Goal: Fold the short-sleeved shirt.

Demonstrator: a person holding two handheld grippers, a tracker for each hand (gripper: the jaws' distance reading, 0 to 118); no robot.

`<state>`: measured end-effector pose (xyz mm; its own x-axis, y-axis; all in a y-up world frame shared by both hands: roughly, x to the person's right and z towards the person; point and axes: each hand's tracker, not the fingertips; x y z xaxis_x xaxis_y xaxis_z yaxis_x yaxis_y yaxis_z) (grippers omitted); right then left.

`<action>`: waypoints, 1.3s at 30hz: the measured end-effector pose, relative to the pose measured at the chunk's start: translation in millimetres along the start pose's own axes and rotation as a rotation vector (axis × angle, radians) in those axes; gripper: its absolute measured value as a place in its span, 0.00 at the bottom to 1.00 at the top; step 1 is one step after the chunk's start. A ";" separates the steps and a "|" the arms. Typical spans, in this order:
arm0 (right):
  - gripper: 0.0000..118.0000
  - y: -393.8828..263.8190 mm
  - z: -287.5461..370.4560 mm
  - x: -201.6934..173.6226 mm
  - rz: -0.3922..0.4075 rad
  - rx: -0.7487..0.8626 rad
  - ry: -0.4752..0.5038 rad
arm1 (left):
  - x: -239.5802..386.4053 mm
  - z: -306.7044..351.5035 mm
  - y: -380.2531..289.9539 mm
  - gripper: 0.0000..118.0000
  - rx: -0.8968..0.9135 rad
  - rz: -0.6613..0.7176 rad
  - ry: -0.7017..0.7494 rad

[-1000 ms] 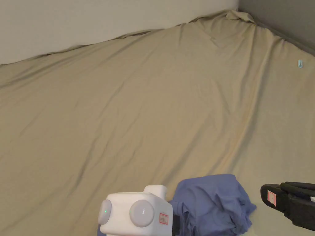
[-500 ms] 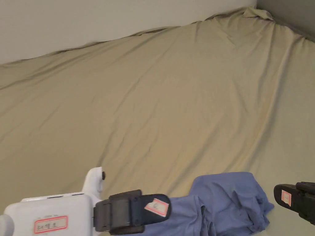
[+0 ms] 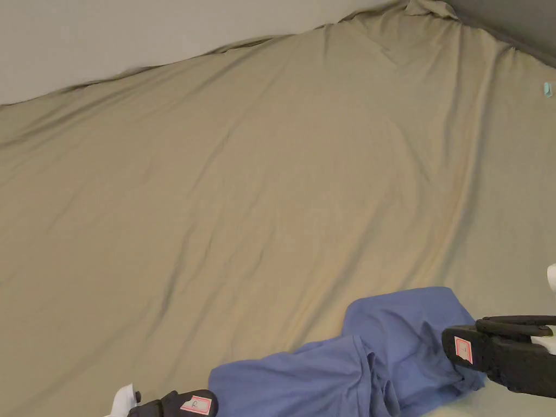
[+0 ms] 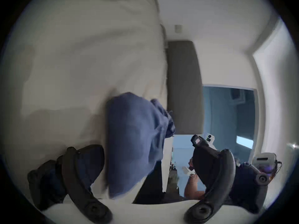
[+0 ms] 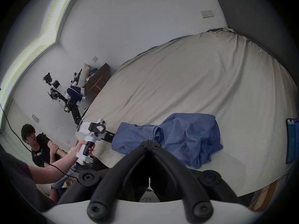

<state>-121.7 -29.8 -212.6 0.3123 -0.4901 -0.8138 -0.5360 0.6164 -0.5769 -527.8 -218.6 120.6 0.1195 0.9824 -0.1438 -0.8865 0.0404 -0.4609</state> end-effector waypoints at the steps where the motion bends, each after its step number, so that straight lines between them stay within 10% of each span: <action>1: 0.02 0.5 -0.8 0.1 -0.001 -0.002 0.002 | -2.3 -18.1 1.7 0.98 0.005 -0.009 0.069; 5: 0.02 2.7 -2.3 0.6 0.001 -0.010 0.008 | 13.4 -58.6 9.0 0.93 -0.047 -0.068 0.126; 6: 0.02 2.9 -1.4 0.4 0.003 -0.011 0.006 | 12.8 -58.7 11.4 0.80 -0.070 -0.047 0.059; 7: 0.02 3.3 -0.9 0.8 0.005 -0.013 0.004 | 15.3 -55.1 9.4 0.29 -0.087 0.003 0.030; 8: 0.02 3.6 -0.5 1.2 0.008 -0.015 0.002 | 14.6 -53.2 8.5 0.16 -0.080 0.018 0.072; 22: 0.02 7.6 7.1 -4.9 0.041 0.001 0.044 | 111.7 77.0 -12.0 0.15 0.260 0.003 0.734; 28: 0.02 5.5 15.7 11.0 0.011 0.048 0.080 | 187.2 5.4 -47.3 0.15 0.292 -0.156 0.952; 36: 0.02 -6.4 48.3 39.6 -0.031 0.118 0.066 | 194.9 -155.4 -19.3 0.15 -0.014 -0.245 0.790; 37: 0.02 -9.6 53.6 43.4 -0.045 0.131 0.057 | 188.7 -169.5 -14.8 0.19 -0.047 -0.191 0.738; 39: 0.02 -15.9 62.8 51.1 -0.079 0.154 0.042 | 177.8 -188.8 -9.0 0.64 -0.112 -0.134 0.639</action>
<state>-48.0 -25.9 -249.5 0.3136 -0.5642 -0.7638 -0.3840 0.6603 -0.6454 -414.2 -78.8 -66.1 0.4974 0.6674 -0.5542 -0.7980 0.1014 -0.5941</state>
